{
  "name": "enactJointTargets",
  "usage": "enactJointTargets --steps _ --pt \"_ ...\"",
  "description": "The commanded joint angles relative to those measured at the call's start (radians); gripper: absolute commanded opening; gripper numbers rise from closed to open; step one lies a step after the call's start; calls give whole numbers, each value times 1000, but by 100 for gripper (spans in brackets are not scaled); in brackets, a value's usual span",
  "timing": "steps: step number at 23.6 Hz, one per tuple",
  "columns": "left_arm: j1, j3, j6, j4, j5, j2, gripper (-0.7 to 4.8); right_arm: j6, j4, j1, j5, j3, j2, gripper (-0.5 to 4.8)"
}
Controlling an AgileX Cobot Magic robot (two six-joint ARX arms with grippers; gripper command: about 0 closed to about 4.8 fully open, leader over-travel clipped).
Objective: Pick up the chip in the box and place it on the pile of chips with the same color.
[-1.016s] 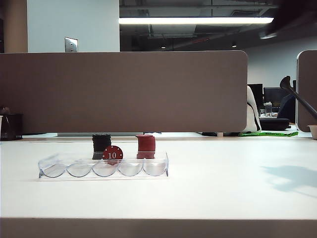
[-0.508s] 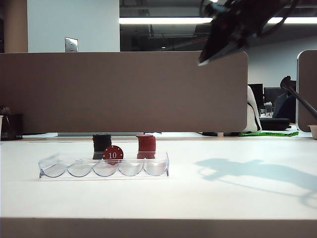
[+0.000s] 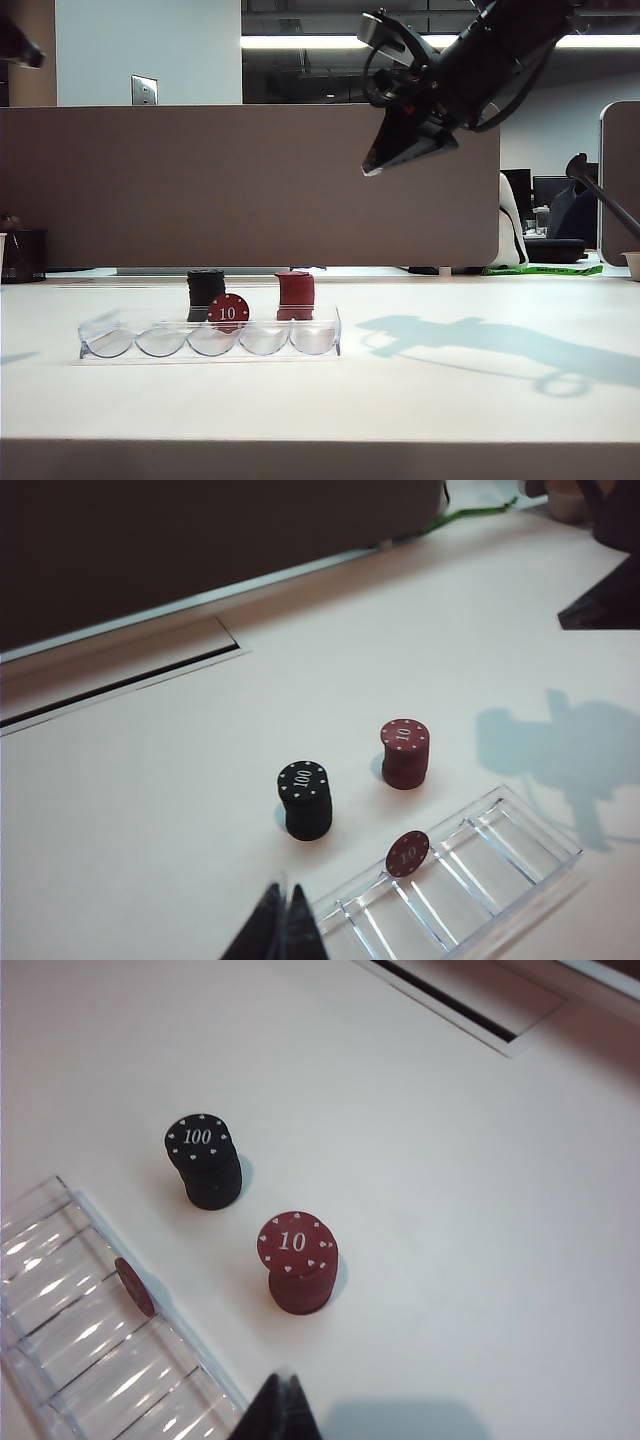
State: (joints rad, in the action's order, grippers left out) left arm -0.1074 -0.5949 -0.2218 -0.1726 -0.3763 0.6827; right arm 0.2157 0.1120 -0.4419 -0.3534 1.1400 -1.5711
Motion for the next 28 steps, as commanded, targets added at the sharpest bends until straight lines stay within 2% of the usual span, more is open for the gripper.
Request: enactJointTargets --steps 1,6,20,28 --pt "-5 -14 -7 27 -41 46 -3 1 -18 -1 -6 4 6 -6" --pt "-10 -14 -8 78 -120 120 -3 1 -12 -1 -7 3 6 -6" --pt "-11 -14 -6 98 -122 146 -3 -6 -45 -1 -9 3 5 -6" --pt "-11 -14 -13 115 -122 150 -3 -13 -99 -6 -68 5 -1 -6"
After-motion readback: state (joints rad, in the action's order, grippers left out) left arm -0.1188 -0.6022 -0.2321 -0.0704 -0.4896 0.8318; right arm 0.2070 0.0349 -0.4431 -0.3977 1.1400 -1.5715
